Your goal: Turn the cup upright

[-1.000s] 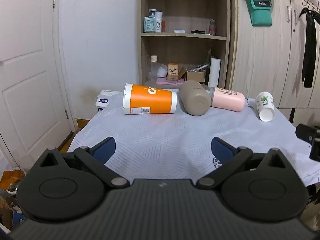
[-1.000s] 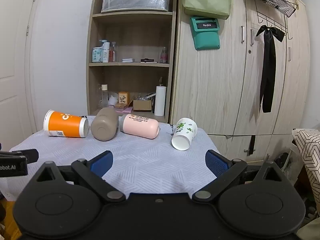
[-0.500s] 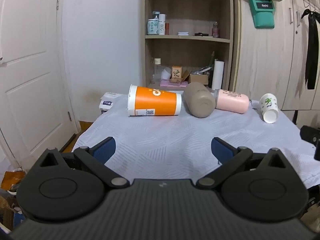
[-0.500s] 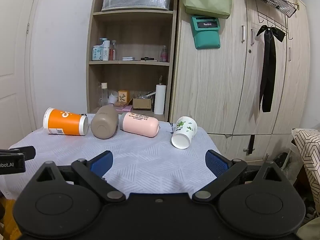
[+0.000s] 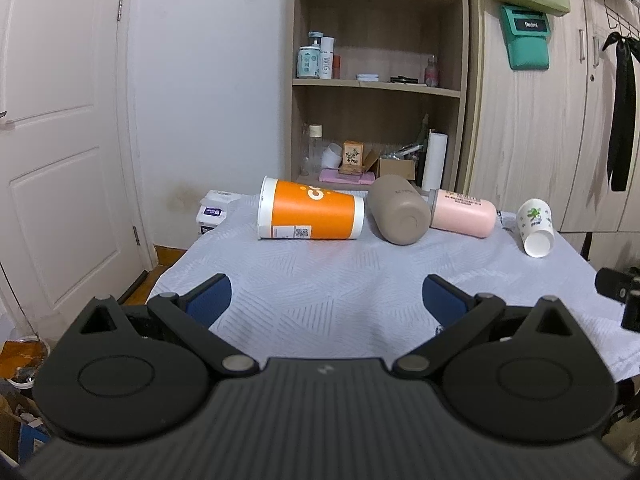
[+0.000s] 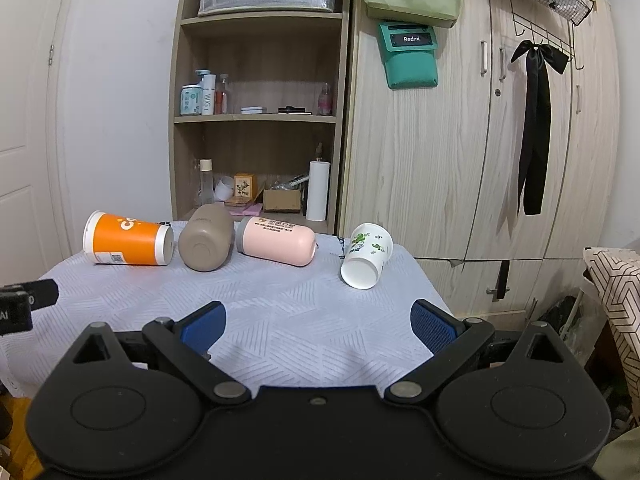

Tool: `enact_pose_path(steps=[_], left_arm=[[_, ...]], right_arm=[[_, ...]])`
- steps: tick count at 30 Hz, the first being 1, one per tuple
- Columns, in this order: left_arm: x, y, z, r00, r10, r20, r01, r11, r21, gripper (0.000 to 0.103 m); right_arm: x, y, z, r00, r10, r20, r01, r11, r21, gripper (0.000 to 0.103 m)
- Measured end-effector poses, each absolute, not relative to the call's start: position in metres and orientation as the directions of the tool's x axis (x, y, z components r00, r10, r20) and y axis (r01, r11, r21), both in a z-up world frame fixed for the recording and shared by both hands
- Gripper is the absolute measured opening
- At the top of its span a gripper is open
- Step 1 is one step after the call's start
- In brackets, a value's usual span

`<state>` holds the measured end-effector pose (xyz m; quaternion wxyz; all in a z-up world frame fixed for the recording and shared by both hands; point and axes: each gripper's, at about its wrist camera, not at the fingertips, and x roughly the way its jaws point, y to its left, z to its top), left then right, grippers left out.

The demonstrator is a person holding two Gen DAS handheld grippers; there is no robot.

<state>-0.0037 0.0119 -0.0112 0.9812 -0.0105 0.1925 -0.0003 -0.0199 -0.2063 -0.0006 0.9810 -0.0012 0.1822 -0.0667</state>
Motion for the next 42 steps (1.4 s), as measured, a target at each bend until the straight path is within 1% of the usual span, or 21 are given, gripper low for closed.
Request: enact_pose_path(steps=[5, 13, 18, 24, 35, 42], left_arm=[[-0.0046, 0.0151, -0.0107, 0.925, -0.017, -0.379, 0.003, 0.999, -0.038, 0.103], [-0.0061, 0.0127, -0.0111, 0.922, -0.029, -0.386, 0.019, 0.999, -0.028, 0.103], [-0.0056, 0.0076, -0.0143, 0.928, -0.010, -0.373, 0.014, 1.000, 0.009, 0.103], [-0.0042, 0.0091, -0.0140, 0.925, -0.021, -0.380, 0.021, 1.000, -0.005, 0.103], [-0.0070, 0.0131, -0.0113, 0.937, -0.024, -0.350, 0.015, 0.999, -0.028, 0.103], [-0.0091, 0.0111, -0.0090, 0.940, -0.035, -0.339, 0.030, 0.999, -0.020, 0.103]], right_arm=[[-0.0210, -0.2064, -0.0003, 0.929, -0.110, -0.353, 0.113, 0.993, -0.013, 0.101], [-0.0218, -0.2076, -0.0015, 0.930, -0.106, -0.352, 0.110, 0.994, -0.010, 0.101], [-0.0231, -0.2057, -0.0017, 0.938, -0.082, -0.337, 0.084, 0.996, -0.008, 0.101], [-0.0223, -0.2047, -0.0012, 0.939, -0.072, -0.335, 0.076, 0.997, -0.002, 0.101], [-0.0234, -0.2071, -0.0024, 0.943, -0.063, -0.326, 0.070, 0.998, 0.009, 0.101], [-0.0224, -0.2073, -0.0020, 0.942, -0.064, -0.330, 0.070, 0.997, 0.008, 0.101]])
